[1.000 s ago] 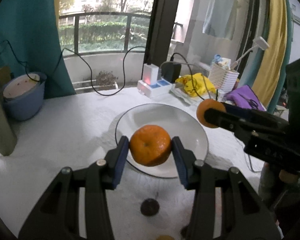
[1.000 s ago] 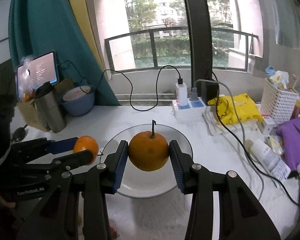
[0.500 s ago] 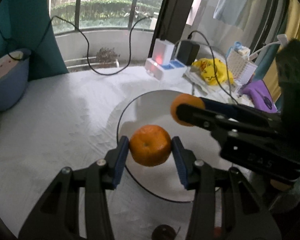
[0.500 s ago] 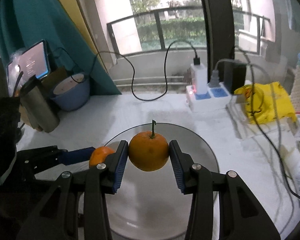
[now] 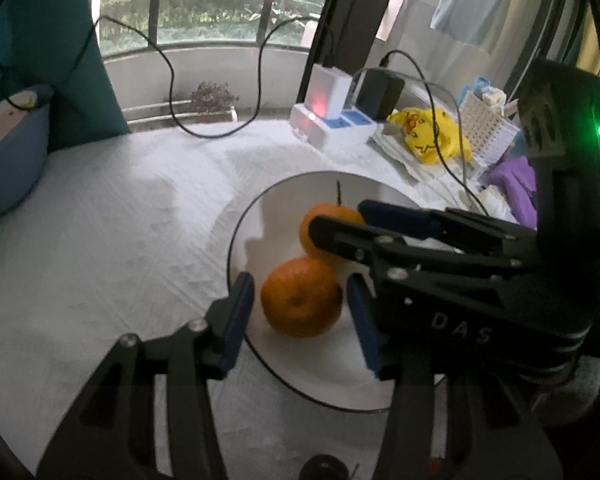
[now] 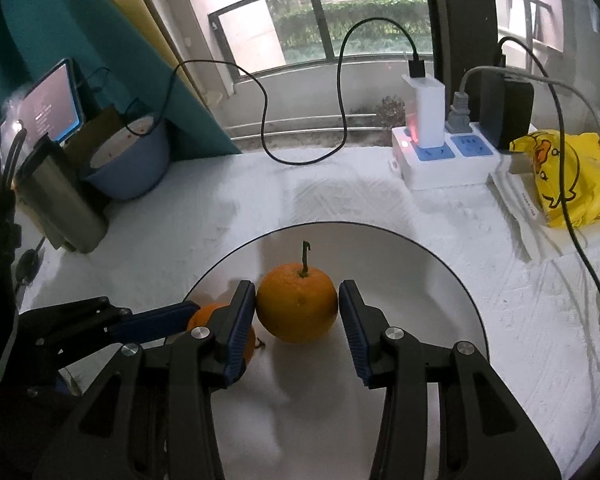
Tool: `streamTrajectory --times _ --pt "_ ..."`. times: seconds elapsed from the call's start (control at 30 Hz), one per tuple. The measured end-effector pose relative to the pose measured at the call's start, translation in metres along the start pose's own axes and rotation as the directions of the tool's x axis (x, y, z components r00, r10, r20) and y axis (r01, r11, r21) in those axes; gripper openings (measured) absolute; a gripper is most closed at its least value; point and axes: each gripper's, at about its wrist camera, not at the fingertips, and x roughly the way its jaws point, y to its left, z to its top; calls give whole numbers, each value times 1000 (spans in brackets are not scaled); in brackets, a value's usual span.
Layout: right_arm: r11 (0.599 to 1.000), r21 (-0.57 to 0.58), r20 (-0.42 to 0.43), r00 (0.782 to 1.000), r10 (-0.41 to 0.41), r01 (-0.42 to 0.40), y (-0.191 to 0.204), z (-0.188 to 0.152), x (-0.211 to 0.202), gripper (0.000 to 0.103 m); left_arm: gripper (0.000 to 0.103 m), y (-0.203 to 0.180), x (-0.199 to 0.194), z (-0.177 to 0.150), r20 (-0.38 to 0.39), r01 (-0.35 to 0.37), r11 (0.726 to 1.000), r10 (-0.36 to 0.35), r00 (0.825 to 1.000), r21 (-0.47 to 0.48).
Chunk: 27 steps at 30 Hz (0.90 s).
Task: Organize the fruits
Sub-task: 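Carry both oranges onto the white plate and open both grippers, then move both grippers back toward the remaining fruit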
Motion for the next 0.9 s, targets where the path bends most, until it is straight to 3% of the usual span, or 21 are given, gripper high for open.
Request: streamTrajectory --times 0.07,0.43,0.9 --pt "1000 -1 23 1000 -11 11 0 2 -8 60 64 -3 -9 0 23 6 1000 -6 1000 3" --pt "998 -24 128 990 -56 60 10 -4 -72 60 64 -19 -60 -13 89 -7 1000 5 996 25" --pt "994 -37 174 980 -93 101 32 -56 -144 60 64 -35 -126 -54 155 -21 999 17 988 24"
